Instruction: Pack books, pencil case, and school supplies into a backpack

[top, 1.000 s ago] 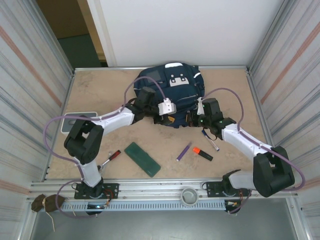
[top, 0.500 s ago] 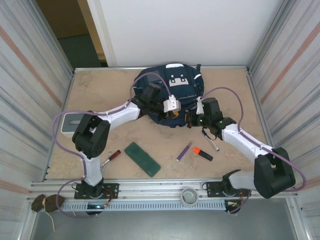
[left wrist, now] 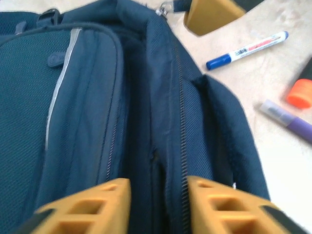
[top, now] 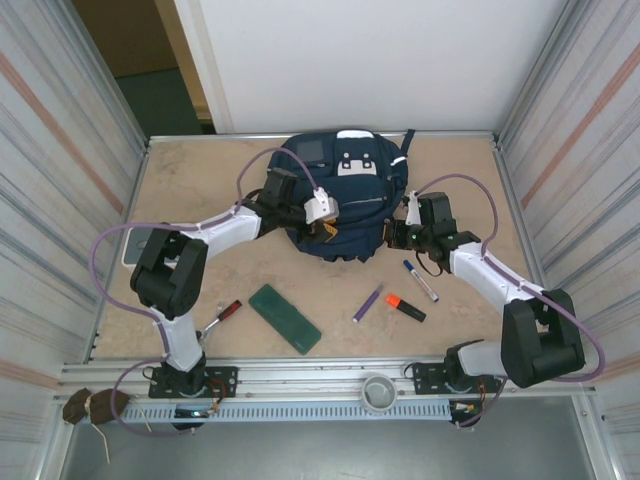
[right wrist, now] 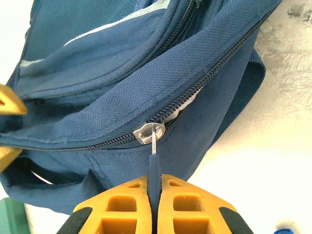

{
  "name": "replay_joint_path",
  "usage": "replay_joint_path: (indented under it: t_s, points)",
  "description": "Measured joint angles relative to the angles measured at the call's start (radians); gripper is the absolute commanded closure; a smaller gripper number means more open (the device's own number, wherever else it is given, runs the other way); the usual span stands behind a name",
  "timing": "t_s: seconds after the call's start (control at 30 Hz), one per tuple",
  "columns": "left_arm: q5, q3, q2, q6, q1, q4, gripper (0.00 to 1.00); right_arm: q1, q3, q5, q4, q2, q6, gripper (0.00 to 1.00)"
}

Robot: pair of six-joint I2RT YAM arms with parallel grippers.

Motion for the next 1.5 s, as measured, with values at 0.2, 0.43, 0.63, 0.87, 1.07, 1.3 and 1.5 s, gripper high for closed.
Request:
replay_joint_path:
  t_s: [0.2, 0.43, 0.63, 0.87, 1.07, 1.3, 1.5]
  points:
    - [-0.098, 0.003, -0.002, 0.000, -0.081, -0.014, 0.46, 0.053, 0.000, 0.019, -0.001, -0.039, 0.001, 1.00]
    - [-0.168, 0.084, 0.002, 0.000, -0.164, -0.029, 0.46, 0.100, 0.000, 0.021, -0.004, -0.062, 0.008, 1.00]
    - [-0.173, 0.145, 0.037, -0.016, -0.178, -0.032, 0.64, 0.130, 0.000, 0.018, 0.001, -0.066, 0.026, 1.00]
    - [-0.126, 0.173, 0.055, -0.006, -0.156, -0.071, 1.00, 0.106, -0.001, 0.011, -0.003, -0.075, 0.022, 1.00]
    - [0.018, 0.138, 0.024, -0.003, -0.108, -0.060, 1.00, -0.021, 0.029, -0.038, -0.045, -0.035, 0.003, 1.00]
    - [0.145, 0.045, -0.059, -0.003, -0.050, -0.048, 1.00, -0.164, 0.119, -0.009, -0.066, 0.156, -0.001, 1.00]
    - [0.154, 0.040, -0.065, -0.003, -0.041, -0.034, 1.00, -0.196, 0.228, -0.035, -0.083, 0.300, -0.002, 0.88]
